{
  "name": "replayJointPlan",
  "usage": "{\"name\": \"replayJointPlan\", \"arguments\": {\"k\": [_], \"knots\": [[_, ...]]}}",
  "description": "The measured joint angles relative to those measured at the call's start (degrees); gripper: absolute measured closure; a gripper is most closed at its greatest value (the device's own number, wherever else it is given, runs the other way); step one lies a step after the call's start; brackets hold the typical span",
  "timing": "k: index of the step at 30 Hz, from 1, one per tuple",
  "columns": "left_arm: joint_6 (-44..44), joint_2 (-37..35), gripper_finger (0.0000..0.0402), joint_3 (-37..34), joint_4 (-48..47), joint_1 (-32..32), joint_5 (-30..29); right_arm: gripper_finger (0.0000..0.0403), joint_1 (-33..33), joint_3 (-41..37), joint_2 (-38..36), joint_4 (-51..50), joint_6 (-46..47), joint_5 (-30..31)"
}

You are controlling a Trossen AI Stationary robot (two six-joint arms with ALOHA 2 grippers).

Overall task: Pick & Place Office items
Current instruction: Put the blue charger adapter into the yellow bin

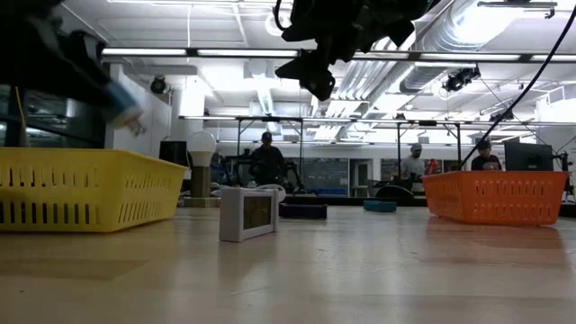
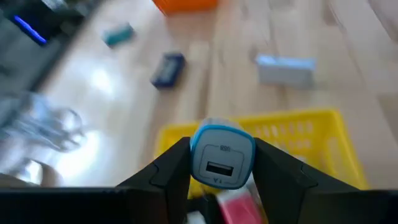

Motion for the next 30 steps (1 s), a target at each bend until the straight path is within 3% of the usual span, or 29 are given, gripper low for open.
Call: {"name": "replayJointPlan", "arguments": {"k": [6,10,19,30], "knots": [[-2.59,0.0,0.025,0.0,-0.75,4.31,14.13,0.0183,0.4,0.0,0.0,0.02,0.0,1.16],[-3.01,0.0,0.025,0.0,-0.64,7.02,20.46,0.0183,0.81,0.0,-0.02,0.04,-0.11,1.4],[-3.01,0.0,0.0249,0.0,-0.01,9.33,29.29,0.0183,1.18,0.0,-0.02,-0.09,-0.2,1.36],[-2.99,0.02,0.0249,0.01,-0.16,12.33,31.18,0.0183,1.54,0.0,-0.02,-0.15,-0.22,1.33]]}}
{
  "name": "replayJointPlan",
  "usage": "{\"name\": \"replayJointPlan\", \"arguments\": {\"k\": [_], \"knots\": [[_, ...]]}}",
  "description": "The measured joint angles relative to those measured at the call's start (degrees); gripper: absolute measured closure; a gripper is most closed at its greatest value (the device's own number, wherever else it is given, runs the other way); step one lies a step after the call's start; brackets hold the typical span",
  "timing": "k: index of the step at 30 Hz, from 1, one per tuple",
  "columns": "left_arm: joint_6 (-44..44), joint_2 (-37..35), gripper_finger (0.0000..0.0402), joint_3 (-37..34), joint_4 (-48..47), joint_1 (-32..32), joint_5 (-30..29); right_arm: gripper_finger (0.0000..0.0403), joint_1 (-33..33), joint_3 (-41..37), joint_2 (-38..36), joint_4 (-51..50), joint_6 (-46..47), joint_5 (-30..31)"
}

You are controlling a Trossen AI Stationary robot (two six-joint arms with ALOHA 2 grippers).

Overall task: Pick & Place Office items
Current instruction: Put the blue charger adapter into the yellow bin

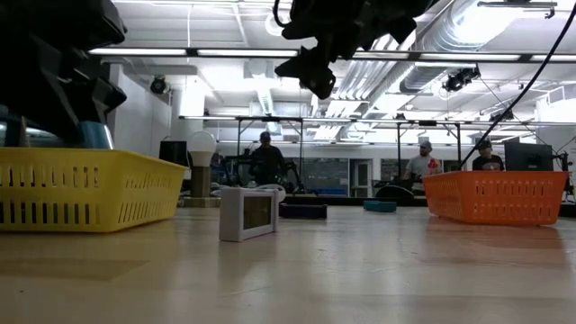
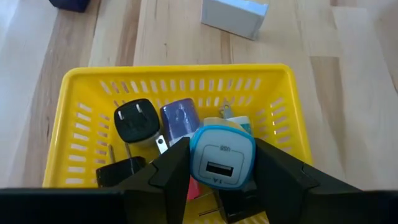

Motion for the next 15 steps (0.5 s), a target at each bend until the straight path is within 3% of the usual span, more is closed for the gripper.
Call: {"name": "replayJointPlan", "arguments": {"k": [15], "knots": [[0.0,0.02,0.0248,0.0,-0.02,3.19,2.48,0.0183,1.48,-0.01,0.0,-0.05,-0.23,0.03]]}}
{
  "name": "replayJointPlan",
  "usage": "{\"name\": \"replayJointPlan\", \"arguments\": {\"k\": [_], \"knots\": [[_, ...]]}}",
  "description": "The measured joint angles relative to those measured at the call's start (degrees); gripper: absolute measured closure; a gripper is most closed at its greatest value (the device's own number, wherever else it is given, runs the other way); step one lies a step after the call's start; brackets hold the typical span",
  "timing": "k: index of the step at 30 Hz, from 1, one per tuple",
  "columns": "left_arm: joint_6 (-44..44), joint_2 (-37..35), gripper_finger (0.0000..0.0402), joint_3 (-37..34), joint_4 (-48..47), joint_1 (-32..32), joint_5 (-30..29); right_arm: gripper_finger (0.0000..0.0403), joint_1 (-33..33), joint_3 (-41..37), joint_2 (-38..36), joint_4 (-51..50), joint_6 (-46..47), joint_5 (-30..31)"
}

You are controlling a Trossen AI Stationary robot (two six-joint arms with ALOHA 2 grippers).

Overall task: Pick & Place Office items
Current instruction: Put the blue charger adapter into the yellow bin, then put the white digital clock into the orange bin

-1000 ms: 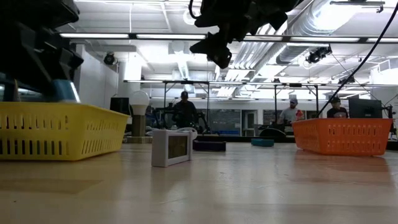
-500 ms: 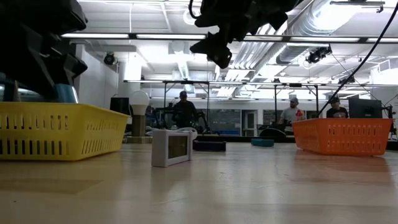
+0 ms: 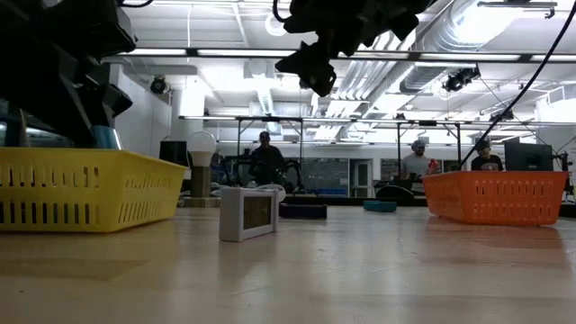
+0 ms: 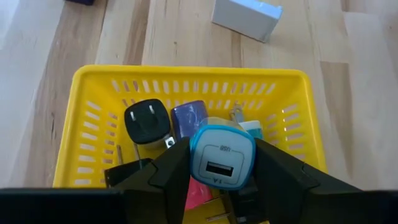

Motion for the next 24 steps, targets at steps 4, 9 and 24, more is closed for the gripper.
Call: {"name": "replayJointPlan", "arguments": {"k": [4,9,24], "knots": [[0.0,0.0,0.0234,0.01,0.0,0.24,0.9,0.0183,-0.01,0.0,0.0,-0.35,-0.01,-0.01],[0.0,0.0,0.0199,0.01,0.0,0.24,0.94,0.0183,-0.01,0.0,0.0,-0.45,-0.21,-0.01],[2.41,0.0,0.0172,0.01,1.66,0.19,0.83,0.0183,-0.01,-0.01,0.0,-1.63,-0.44,0.1]]}}
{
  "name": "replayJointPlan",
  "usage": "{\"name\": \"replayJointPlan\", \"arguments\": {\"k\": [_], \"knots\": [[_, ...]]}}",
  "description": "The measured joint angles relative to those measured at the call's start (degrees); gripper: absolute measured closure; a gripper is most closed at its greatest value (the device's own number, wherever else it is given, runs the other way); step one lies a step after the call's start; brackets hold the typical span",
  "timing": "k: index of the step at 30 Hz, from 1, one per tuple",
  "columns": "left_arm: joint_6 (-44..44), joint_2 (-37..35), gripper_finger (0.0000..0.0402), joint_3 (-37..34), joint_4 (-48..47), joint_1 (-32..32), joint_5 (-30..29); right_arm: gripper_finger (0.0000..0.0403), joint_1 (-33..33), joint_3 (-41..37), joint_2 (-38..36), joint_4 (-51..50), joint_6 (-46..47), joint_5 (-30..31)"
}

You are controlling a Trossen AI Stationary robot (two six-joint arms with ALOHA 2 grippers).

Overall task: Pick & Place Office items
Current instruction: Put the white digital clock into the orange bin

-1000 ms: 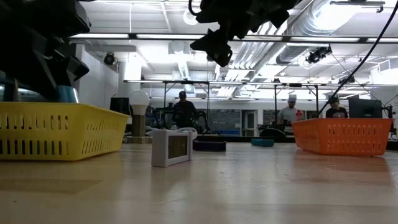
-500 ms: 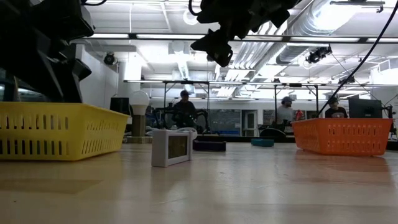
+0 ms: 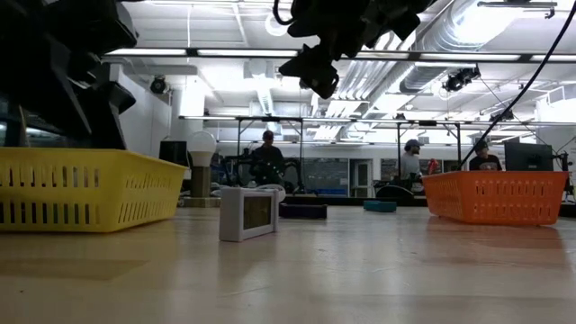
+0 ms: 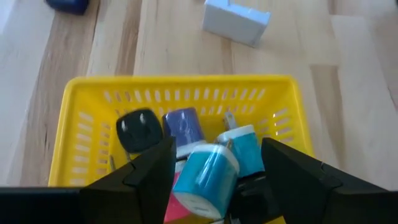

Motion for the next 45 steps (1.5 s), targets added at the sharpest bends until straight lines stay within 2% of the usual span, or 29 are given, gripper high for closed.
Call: {"name": "replayJointPlan", "arguments": {"k": [7,11,16,22,29,36,45], "knots": [[16.2,-0.05,0.0172,0.04,12.77,0.0,-0.44,0.0183,0.0,0.0,0.0,0.02,-3.17,0.04],[21.91,-0.7,0.0172,0.09,16.14,0.68,-3.42,0.0183,0.0,0.0,-0.02,-0.97,-4.38,0.0],[20.99,-1.14,0.0172,0.09,16.15,3.24,-7.91,0.0183,0.0,0.0,-0.02,-4.82,-7.66,0.09],[20.98,-1.14,0.0172,0.09,16.18,5.57,-7.92,0.0183,1.63,-0.02,0.63,-6.82,-17.01,6.53],[19.88,-1.14,0.0172,0.09,16.15,5.36,-6.18,0.0187,6.67,-0.09,3.24,-7.7,-23.97,9.57],[16.56,-1.14,0.0172,0.09,15.89,1.98,-2.54,0.0207,12.8,-0.07,3.89,-6.79,-27.72,19.33],[16.34,-1.14,0.0172,0.07,15.92,-3.61,-2.55,0.0222,15.21,0.0,5.58,-3.12,-26.74,22.53]]}}
